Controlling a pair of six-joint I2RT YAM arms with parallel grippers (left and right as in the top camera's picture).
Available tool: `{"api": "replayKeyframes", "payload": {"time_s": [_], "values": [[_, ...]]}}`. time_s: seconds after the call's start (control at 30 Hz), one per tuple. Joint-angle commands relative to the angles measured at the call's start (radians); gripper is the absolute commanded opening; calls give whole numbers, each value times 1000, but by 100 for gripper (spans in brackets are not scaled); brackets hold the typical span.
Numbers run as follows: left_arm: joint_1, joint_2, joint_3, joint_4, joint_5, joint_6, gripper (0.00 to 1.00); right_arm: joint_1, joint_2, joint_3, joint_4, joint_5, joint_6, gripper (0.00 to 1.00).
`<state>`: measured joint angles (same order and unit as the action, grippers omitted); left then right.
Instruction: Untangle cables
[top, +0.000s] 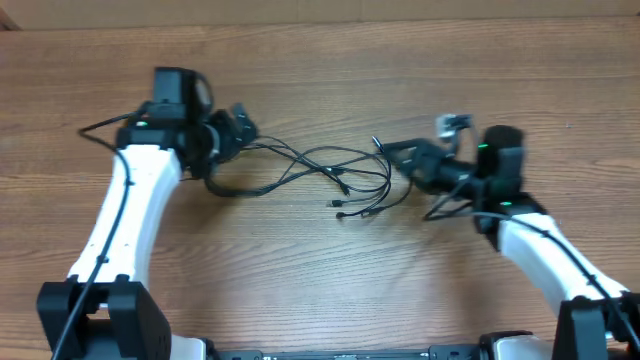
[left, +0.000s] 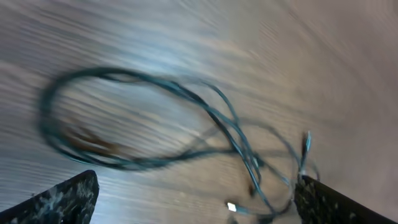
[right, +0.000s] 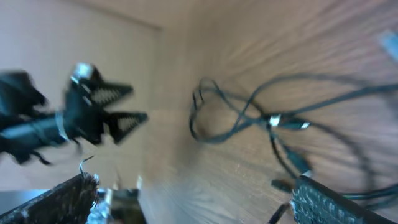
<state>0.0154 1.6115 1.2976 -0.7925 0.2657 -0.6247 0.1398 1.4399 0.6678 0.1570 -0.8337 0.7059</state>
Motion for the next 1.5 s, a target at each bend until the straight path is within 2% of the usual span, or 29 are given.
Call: {"api": "replayKeyframes", "payload": {"time_s": [0.0,0.07,0.17,0.27,0.47,0.6,0.83,0.93,1.1,1.33,1.47], "values": [[124,-20,23,1,39,-25,99,112,-7,41,-36,191,-11,99],[187,-20,23,0,115,-7,99,180,-6,89,-97,260,-67,99],[246,-20,23,-9,209,114,100,268,2,188,-234,414,-174,100],[263,-20,23,-50,191,154,99,343,43,289,-329,494,-322,99],[258,-19,23,-106,170,157,99,444,237,519,-496,494,-560,93],[269,-20,23,-120,172,151,100,536,381,649,-567,473,-689,100],[383,-19,23,-124,201,12,99,665,517,673,-366,474,-715,100],[421,-20,23,-132,254,10,99,700,571,676,-264,476,-715,98],[429,-19,23,-180,259,11,99,723,654,676,-124,478,-715,84],[428,-19,23,-267,259,21,100,723,735,676,27,591,-715,89],[428,-19,23,-302,259,27,99,723,779,680,79,594,-714,83]]}}
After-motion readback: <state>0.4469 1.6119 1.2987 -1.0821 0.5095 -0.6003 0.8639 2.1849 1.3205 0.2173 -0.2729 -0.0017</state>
